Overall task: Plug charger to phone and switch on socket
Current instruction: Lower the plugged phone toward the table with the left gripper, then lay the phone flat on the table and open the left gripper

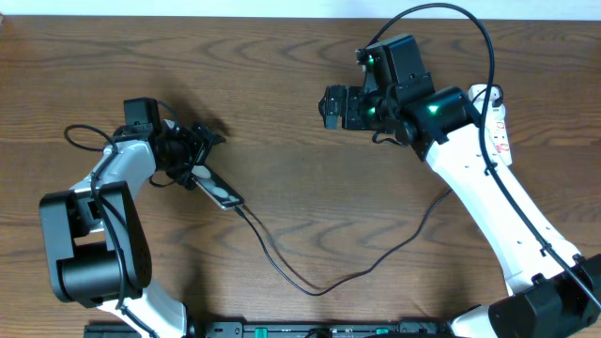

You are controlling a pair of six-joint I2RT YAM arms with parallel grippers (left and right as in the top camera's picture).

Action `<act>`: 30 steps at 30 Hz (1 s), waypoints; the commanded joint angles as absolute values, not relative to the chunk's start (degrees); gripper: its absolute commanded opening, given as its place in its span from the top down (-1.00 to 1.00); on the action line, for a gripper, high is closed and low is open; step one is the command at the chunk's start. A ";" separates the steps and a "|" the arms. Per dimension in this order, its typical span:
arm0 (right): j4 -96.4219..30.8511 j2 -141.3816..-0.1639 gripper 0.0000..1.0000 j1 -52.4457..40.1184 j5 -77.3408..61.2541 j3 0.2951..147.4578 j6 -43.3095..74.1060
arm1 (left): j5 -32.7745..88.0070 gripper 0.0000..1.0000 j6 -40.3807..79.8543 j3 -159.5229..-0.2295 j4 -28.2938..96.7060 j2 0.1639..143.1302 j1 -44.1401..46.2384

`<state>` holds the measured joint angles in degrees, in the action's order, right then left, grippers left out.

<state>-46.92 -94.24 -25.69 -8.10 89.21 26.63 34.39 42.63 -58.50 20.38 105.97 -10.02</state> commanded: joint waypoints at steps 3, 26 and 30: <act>-46.50 -93.27 -0.99 -26.79 -8.05 89.82 26.06 | 20.10 -0.81 40.49 -60.18 26.09 112.07 -8.27; -47.13 -93.27 -0.99 -26.79 -7.62 89.45 26.06 | 17.50 -0.81 35.55 -63.99 34.22 112.07 -6.07; -47.13 -93.27 -0.99 -26.79 -7.62 89.45 26.04 | 17.47 -0.81 35.55 -63.99 34.04 112.07 -6.07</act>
